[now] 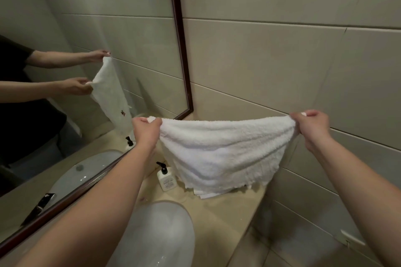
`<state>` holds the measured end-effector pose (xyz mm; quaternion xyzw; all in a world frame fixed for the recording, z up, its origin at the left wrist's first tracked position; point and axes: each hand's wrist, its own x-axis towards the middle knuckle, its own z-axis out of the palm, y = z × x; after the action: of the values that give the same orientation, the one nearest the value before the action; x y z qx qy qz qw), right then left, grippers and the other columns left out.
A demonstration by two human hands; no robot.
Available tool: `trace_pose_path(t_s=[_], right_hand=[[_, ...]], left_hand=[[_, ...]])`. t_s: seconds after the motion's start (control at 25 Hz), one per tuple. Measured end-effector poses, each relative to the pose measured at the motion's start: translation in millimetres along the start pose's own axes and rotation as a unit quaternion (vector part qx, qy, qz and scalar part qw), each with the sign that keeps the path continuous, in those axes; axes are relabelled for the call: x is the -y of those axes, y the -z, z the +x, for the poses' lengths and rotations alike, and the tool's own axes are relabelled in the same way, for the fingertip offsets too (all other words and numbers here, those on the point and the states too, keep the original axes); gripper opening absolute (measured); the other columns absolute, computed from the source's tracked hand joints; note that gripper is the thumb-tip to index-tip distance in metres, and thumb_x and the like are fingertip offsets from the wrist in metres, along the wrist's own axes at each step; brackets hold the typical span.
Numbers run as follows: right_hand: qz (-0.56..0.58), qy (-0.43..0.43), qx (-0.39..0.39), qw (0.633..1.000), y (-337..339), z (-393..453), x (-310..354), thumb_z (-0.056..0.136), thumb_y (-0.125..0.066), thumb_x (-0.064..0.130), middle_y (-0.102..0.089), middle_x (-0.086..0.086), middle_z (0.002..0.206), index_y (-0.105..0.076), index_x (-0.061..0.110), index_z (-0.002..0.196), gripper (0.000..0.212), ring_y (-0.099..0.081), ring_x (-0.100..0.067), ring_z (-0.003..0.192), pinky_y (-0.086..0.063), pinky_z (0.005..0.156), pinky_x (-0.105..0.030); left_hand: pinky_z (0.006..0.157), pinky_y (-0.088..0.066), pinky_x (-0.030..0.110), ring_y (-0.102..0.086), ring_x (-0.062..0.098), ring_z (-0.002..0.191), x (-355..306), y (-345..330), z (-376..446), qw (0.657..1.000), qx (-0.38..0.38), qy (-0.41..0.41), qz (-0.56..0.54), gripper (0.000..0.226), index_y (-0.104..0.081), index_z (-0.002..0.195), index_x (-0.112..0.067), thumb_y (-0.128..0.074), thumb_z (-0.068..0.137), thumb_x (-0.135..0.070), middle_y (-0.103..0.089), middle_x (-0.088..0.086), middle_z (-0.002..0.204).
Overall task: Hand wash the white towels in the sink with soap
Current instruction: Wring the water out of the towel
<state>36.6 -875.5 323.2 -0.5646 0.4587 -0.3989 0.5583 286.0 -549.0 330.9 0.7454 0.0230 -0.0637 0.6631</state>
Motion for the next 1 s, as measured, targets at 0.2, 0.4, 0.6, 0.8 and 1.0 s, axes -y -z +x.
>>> trace_pose_path(t_s=[0.2, 0.4, 0.6, 0.8, 1.0], right_hand=[[-0.031, 0.047, 0.071, 0.996, -1, -10, 6, 0.085, -0.067, 0.005, -0.059, -0.008, 0.089, -0.064, 0.009, 0.113, 0.028, -0.052, -0.017, 0.072, -0.040, 0.062, -0.024], [-0.216, 0.123, 0.187, 0.950, 10, -17, 14, 0.085, -0.074, 0.008, -0.065, -0.007, 0.096, -0.070, 0.006, 0.111, 0.026, -0.057, -0.017, 0.083, -0.042, 0.073, -0.024], [-0.342, 0.235, 0.108, 0.904, 3, -13, 12, 0.089, -0.071, 0.021, -0.054, -0.019, 0.115, -0.069, 0.006, 0.086, 0.015, -0.051, -0.030, 0.111, -0.040, 0.095, -0.034], [-0.283, 0.136, 0.128, 0.941, -30, -26, 30, 0.090, -0.063, 0.017, -0.055, -0.012, 0.067, -0.059, 0.007, 0.072, 0.021, -0.051, -0.024, 0.063, -0.038, 0.057, -0.030], [-0.112, 0.032, 0.260, 0.959, -78, -92, 49, 0.089, -0.062, 0.005, -0.042, -0.011, 0.065, -0.058, 0.002, 0.074, 0.015, -0.043, -0.022, 0.051, -0.042, 0.035, -0.021]], left_hand=[[0.084, -0.053, 0.042, -0.062, 0.022, 0.092, -7, 6, 0, 0.992, 0.085, -0.048, 0.082, 0.015, -0.069, 0.088, -0.024, -0.070, 0.076, -0.016, -0.066, -0.001, 0.096], [0.071, -0.047, 0.030, -0.059, 0.018, 0.086, -5, 27, 13, 0.914, 0.190, -0.158, 0.321, 0.015, -0.072, 0.083, -0.022, -0.085, 0.076, -0.022, -0.065, 0.000, 0.088], [0.087, -0.041, 0.033, -0.051, 0.017, 0.098, 0, 27, 19, 0.895, 0.178, -0.229, 0.339, 0.024, -0.068, 0.078, -0.012, -0.072, 0.090, -0.032, -0.056, 0.008, 0.104], [0.057, -0.041, 0.031, -0.052, 0.021, 0.059, 1, -11, -12, 0.968, 0.165, -0.079, 0.171, 0.033, -0.061, 0.073, -0.006, -0.062, 0.096, -0.030, -0.058, 0.007, 0.067], [0.055, -0.047, 0.026, -0.058, 0.017, 0.060, -5, -60, -76, 0.974, 0.227, -0.018, 0.007, 0.022, -0.069, 0.082, -0.007, -0.065, 0.095, -0.024, -0.067, 0.010, 0.077]])
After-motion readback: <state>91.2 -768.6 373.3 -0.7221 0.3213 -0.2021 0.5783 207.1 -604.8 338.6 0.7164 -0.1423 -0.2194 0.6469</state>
